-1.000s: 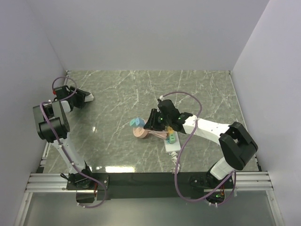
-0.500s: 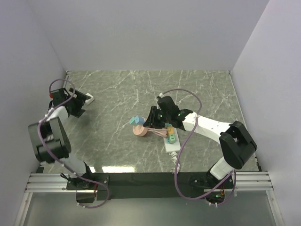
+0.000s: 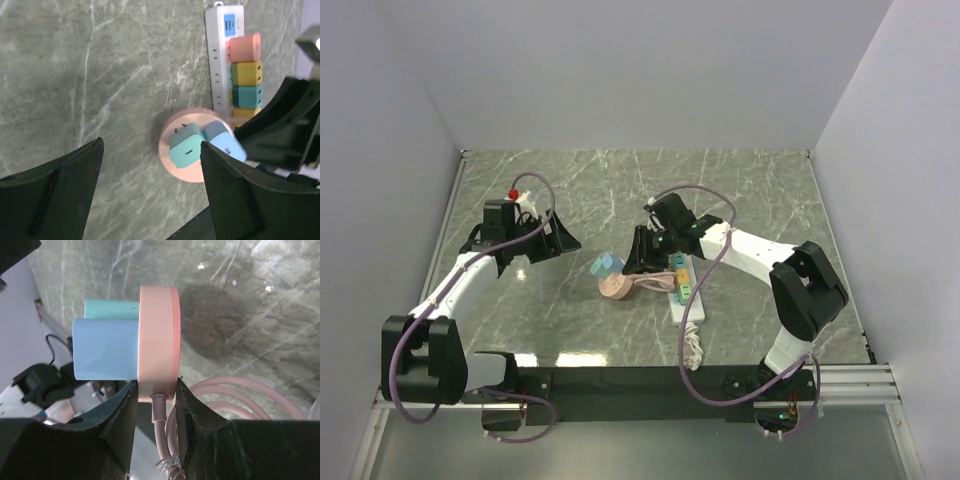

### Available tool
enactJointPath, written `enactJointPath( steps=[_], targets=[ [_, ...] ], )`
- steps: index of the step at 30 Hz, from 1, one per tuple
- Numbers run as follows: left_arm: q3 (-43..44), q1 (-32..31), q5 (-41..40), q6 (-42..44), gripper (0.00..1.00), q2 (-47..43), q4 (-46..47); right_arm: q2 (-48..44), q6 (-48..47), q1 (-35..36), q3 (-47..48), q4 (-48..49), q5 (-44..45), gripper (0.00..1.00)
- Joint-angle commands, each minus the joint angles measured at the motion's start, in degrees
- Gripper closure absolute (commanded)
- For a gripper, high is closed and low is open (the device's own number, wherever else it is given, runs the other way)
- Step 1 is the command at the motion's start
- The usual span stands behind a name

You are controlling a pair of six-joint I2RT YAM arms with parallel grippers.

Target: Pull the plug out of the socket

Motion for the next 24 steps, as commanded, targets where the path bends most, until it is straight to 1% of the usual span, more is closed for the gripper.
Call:
enactJointPath(
  steps=[1, 3, 4, 6, 7, 11, 13, 15, 20, 24],
  targets=[
    [-0.19, -0.85, 3.19, 8.82, 0.17, -3.66, -1.19, -0.84, -3.26, -1.98, 6.21, -2.08, -9.35, 1.00],
    [-0.37, -2.96, 2.66, 11.01, 0.17, -4.81, -1.01, 0.47, -5.54, -3.03, 8.40, -5.42, -11.98, 1.00],
    [-0.20, -5.23, 2.05, 11.80, 0.18, -4.81, -1.53, 1.00, -6.33, -3.21, 8.94, -6.39, -12.87, 1.00],
    [-0.11, -7.36, 0.13, 13.74, 0.18, -5.25, -2.16, 2.67, -8.53, -3.74, 10.52, -9.29, -14.72, 1.00],
    [-0.28, -9.46, -0.41, 14.18, 0.18, -5.51, -1.98, 3.20, -9.23, -3.91, 10.96, -10.08, -16.29, 1.00],
    [0.51, -14.39, -0.50, 17.34, 0.18, -5.69, -2.33, 6.54, -14.24, -4.00, 13.69, -16.05, -18.24, 1.00],
    [1.30, -17.28, -3.47, 18.75, 0.18, -5.78, -3.56, 7.50, -15.30, -4.00, 14.39, -16.76, -19.29, 1.00],
    [1.48, -18.52, -4.81, 19.89, 0.19, -5.95, -3.74, 8.04, -16.62, -4.00, 15.18, -17.99, -20.69, 1.00],
    [2.00, -24.59, -10.77, 22.09, 0.24, -5.17, -5.75, 8.65, -19.43, -4.09, 16.50, -20.02, -24.65, 1.00],
    [2.71, -26.44, -11.05, 23.41, 0.27, -5.43, -7.08, 9.44, -21.37, -4.88, 17.03, -21.69, -27.63, 1.00]
  ],
)
